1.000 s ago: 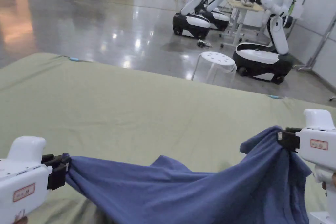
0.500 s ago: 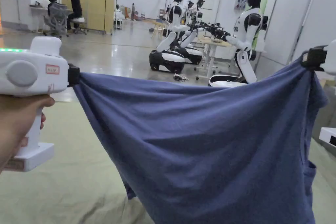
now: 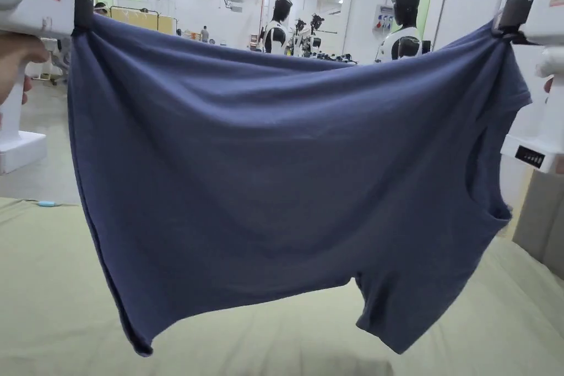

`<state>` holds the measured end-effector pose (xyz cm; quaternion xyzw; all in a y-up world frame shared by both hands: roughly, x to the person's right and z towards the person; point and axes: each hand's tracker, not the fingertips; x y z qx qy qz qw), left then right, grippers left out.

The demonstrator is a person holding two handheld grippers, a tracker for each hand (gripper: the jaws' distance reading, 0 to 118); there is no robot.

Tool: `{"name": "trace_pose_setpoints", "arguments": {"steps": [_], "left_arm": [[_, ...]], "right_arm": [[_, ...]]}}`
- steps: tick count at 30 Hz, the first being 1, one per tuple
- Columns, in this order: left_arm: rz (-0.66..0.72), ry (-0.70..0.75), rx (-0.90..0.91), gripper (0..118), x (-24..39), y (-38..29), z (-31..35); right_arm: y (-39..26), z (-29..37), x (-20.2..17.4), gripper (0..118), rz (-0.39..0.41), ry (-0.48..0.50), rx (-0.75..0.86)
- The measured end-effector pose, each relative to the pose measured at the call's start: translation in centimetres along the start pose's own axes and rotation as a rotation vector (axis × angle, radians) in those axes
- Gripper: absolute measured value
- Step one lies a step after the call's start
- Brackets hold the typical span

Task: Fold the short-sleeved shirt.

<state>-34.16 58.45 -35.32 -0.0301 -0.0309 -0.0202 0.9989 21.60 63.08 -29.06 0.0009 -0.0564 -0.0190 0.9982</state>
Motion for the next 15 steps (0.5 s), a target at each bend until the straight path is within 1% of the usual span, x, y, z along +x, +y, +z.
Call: {"name": "trace_pose_setpoints", "arguments": {"steps": [3, 5, 7, 10, 13, 15], "left_arm": [[0.005, -0.002, -0.061, 7, 0.5, -3.7, -2.0], [-0.033, 0.021, -0.099, 7, 0.9, -7.5, -3.1], [-0.044, 0.045, -0.086, 7, 0.9, -10.8, -3.3], [0.038, 0.018, -0.097, 7, 0.3, -13.8, -2.8], [0.03, 0.013, -0.097, 7, 0.3, -15.8, 0.0], [0.05, 0.0, -0.103, 7, 0.3, -16.9, 2.7]], "right_arm": [[-4.6, -2.0, 0.0, 1, -0.006, -0.015, -0.043], [-8.2, -3.0, 0.4, 1, -0.039, -0.011, -0.087], [-11.2, -3.1, 0.7, 1, -0.048, -0.019, -0.083], [-13.6, -1.9, 1.2, 1, -0.1, -0.014, -0.073], [-14.8, 1.1, 1.6, 1, -0.117, -0.007, -0.086], [-15.7, 4.1, 2.0, 1, -0.127, 0.002, -0.081]]}}
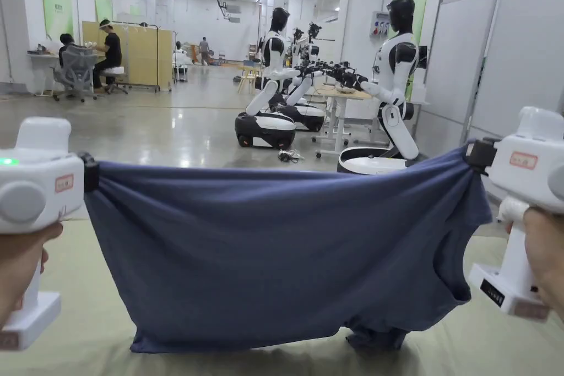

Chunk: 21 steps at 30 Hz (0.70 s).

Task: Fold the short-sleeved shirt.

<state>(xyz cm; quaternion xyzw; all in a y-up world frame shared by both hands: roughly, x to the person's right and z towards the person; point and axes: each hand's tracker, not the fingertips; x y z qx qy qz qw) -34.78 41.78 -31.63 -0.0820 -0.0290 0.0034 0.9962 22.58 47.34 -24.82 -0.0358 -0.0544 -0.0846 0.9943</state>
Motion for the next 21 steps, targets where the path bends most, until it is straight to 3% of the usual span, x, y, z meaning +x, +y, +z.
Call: {"name": "trace_pose_setpoints", "arguments": {"steps": [5, 11, 17, 21], "left_arm": [[-0.003, -0.055, -0.061, 7, 0.1, -6.0, 8.2], [-0.064, -0.075, -0.233, 7, -0.5, -17.9, 18.4], [-0.082, -0.052, -0.5, 7, -1.9, -31.0, 25.8], [-0.04, -0.066, -0.536, 13, -2.3, -32.9, 26.0]], "right_arm": [[-4.9, 9.5, 1.2, 1, -0.04, 0.027, -0.056], [-17.0, 19.4, 3.0, 1, 0.177, 0.01, -0.224], [-34.0, 26.9, 6.5, 1, 0.136, -0.062, -0.559], [-38.1, 28.3, 7.1, 3, 0.057, -0.127, -0.603]]}}
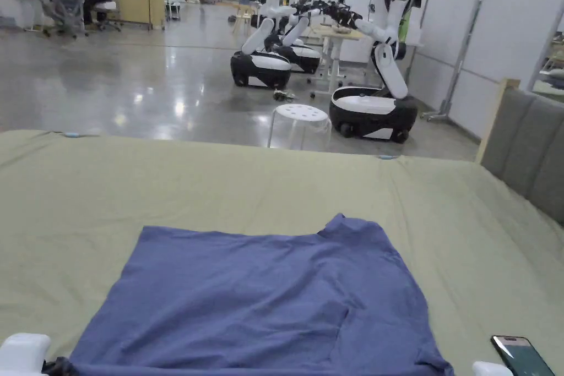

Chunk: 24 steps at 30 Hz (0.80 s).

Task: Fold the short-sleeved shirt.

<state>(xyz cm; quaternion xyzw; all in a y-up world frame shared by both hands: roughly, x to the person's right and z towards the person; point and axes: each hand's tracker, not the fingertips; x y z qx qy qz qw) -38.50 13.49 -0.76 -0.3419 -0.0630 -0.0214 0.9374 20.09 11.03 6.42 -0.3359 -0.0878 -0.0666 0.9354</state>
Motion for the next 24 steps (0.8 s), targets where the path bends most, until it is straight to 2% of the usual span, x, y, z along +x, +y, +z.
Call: {"name": "trace_pose_setpoints", "arguments": {"steps": [1, 2, 3, 4, 5, 7, 10, 11, 12, 13, 14, 15, 17, 18, 19, 24], "left_arm": [[0.006, 0.012, 0.006, 31, 0.2, 0.1, 0.5], [0.01, 0.022, 0.032, 62, 0.4, 0.5, 1.2], [0.023, 0.021, 0.078, 77, 0.7, 1.1, 2.4], [0.024, 0.014, 0.138, 78, 1.1, 1.5, 4.2], [0.006, -0.002, 0.214, 78, 1.7, 1.8, 6.3], [-0.051, -0.007, 0.305, 78, 3.2, 2.1, 9.0], [-0.095, 0.016, 0.385, 79, 5.4, 1.4, 11.0], [-0.1, 0.021, 0.392, 79, 6.0, 1.2, 11.0], [-0.109, 0.04, 0.366, 77, 6.6, 1.1, 10.8], [-0.121, 0.057, 0.348, 70, 7.0, 0.9, 10.6], [-0.119, 0.051, 0.343, 28, 7.1, 0.8, 10.5], [-0.111, 0.041, 0.334, 4, 6.9, 0.5, 9.8], [-0.086, 0.069, 0.3, 4, 6.6, 0.1, 9.1], [-0.076, 0.041, 0.272, 4, 6.1, 0.0, 8.8], [-0.061, 0.054, 0.267, 4, 5.5, -0.4, 8.6], [-0.051, 0.097, 0.139, 4, 1.1, -2.1, 7.1]], "right_arm": [[0.3, 0.1, 0.2, 14, -0.047, 0.015, -0.008], [0.9, 0.5, 0.4, 48, -0.089, 0.018, -0.015], [1.3, 1.1, 0.4, 83, -0.112, 0.039, -0.003], [1.8, 2.7, 0.0, 105, -0.102, 0.065, 0.056], [2.3, 4.2, -0.6, 116, -0.082, 0.087, 0.139], [3.4, 6.7, -2.2, 117, -0.031, 0.107, 0.241], [4.2, 9.5, -5.5, 117, 0.074, 0.189, 0.342], [4.4, 10.1, -6.6, 115, 0.116, 0.181, 0.369], [4.3, 10.6, -7.8, 108, 0.147, 0.152, 0.415], [4.4, 10.9, -8.6, 91, 0.172, 0.155, 0.439], [4.5, 11.1, -9.2, 39, 0.192, 0.174, 0.44], [4.5, 10.8, -9.9, 3, 0.198, 0.165, 0.418], [4.2, 10.1, -11.1, 1, 0.229, 0.118, 0.394], [4.1, 9.9, -11.0, 1, 0.226, 0.142, 0.385], [4.0, 9.7, -11.1, 1, 0.209, 0.175, 0.361], [3.0, 9.0, -11.2, 1, 0.165, 0.166, 0.341]]}}
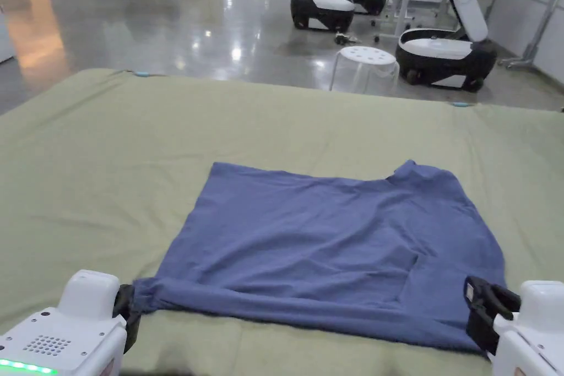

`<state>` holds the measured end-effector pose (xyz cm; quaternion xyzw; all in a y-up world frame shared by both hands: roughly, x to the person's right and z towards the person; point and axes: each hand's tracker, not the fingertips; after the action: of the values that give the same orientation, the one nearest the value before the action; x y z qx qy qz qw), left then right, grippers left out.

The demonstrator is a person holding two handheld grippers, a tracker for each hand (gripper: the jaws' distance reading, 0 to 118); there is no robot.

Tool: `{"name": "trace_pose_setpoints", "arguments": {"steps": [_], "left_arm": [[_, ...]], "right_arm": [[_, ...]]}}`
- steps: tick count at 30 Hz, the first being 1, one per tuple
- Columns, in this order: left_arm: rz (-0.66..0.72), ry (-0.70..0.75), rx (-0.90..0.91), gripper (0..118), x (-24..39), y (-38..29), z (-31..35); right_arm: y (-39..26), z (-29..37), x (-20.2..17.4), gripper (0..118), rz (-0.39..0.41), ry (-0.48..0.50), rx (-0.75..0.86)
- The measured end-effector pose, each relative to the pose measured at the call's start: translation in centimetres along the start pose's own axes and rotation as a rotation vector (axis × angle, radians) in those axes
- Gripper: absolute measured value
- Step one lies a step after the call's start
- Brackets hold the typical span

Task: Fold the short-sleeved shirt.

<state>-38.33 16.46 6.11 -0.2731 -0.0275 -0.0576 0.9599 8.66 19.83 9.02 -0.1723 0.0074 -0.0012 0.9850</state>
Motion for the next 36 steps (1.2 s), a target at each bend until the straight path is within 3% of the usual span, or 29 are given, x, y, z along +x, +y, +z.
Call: {"name": "trace_pose_setpoints", "arguments": {"steps": [3, 4, 5, 6, 7, 15, 17, 18, 19, 20, 21, 25, 29, 31, 32, 33, 34, 35, 36], "left_arm": [[0.024, -0.01, -0.056, 6, -2.5, -1.1, -1.8], [0.035, -0.021, -0.08, 20, -3.0, -1.2, -2.5], [0.032, -0.029, -0.086, 53, -3.4, -1.4, -3.3], [0.021, -0.028, -0.084, 73, -3.5, -1.4, -3.9], [0.01, -0.028, -0.083, 77, -3.6, -1.3, -4.3], [-0.083, -0.075, -0.141, 77, -3.0, 0.9, -11.2], [-0.104, -0.153, -0.183, 75, -3.1, 1.0, -13.0], [-0.11, -0.178, -0.213, 67, -2.9, 1.1, -13.5], [-0.115, -0.2, -0.241, 42, -2.6, 1.2, -13.6], [-0.111, -0.247, -0.247, 10, -2.7, 1.2, -13.7], [-0.066, -0.288, -0.219, 9, -2.8, 1.2, -13.3], [-0.106, -0.198, -0.168, 9, -1.8, 1.7, -10.8], [-0.067, -0.195, -0.137, 9, -1.6, 2.8, -8.7], [-0.066, -0.194, -0.123, 9, -0.6, 3.8, -7.1], [-0.062, -0.191, -0.118, 9, -0.5, 4.0, -6.9], [-0.058, -0.192, -0.119, 9, -0.5, 4.1, -6.8], [-0.057, -0.188, -0.124, 9, -0.3, 4.1, -6.7], [-0.061, -0.18, -0.122, 9, 0.3, 4.5, -6.4], [-0.061, -0.177, -0.12, 9, 0.4, 4.5, -6.3]], "right_arm": [[0.1, -0.2, -0.1, 1, -0.007, -0.013, 0.0], [0.2, -0.4, 0.0, 1, -0.014, -0.012, -0.003], [0.2, -0.7, -0.1, 1, -0.017, -0.01, -0.013], [0.1, -1.0, -0.1, 1, -0.012, -0.012, -0.024], [0.1, -1.2, -0.1, 1, -0.011, -0.01, -0.031], [0.5, -2.5, 0.6, 1, -0.047, -0.015, -0.08], [0.5, -2.8, 0.8, 1, -0.06, -0.017, -0.092], [0.5, -2.9, 1.0, 1, -0.067, -0.018, -0.097], [0.5, -3.0, 1.1, 1, -0.077, -0.017, -0.104], [0.5, -3.1, 1.3, 1, -0.089, -0.015, -0.11], [0.5, -3.1, 1.6, 1, -0.101, -0.011, -0.116], [0.4, -2.8, 3.0, 1, -0.112, -0.029, -0.143], [-0.7, -2.6, 5.1, 1, 0.006, -0.141, -0.215], [-1.5, -2.6, 6.7, 1, 0.017, -0.189, -0.236], [-1.9, -2.7, 7.7, 18, -0.008, -0.167, -0.259], [-2.3, -2.9, 8.7, 53, -0.045, -0.142, -0.309], [-2.8, -3.3, 9.3, 100, -0.065, -0.145, -0.345], [-3.5, -3.7, 9.7, 117, -0.062, -0.16, -0.371], [-4.9, -3.5, 10.2, 113, -0.054, -0.17, -0.335]]}}
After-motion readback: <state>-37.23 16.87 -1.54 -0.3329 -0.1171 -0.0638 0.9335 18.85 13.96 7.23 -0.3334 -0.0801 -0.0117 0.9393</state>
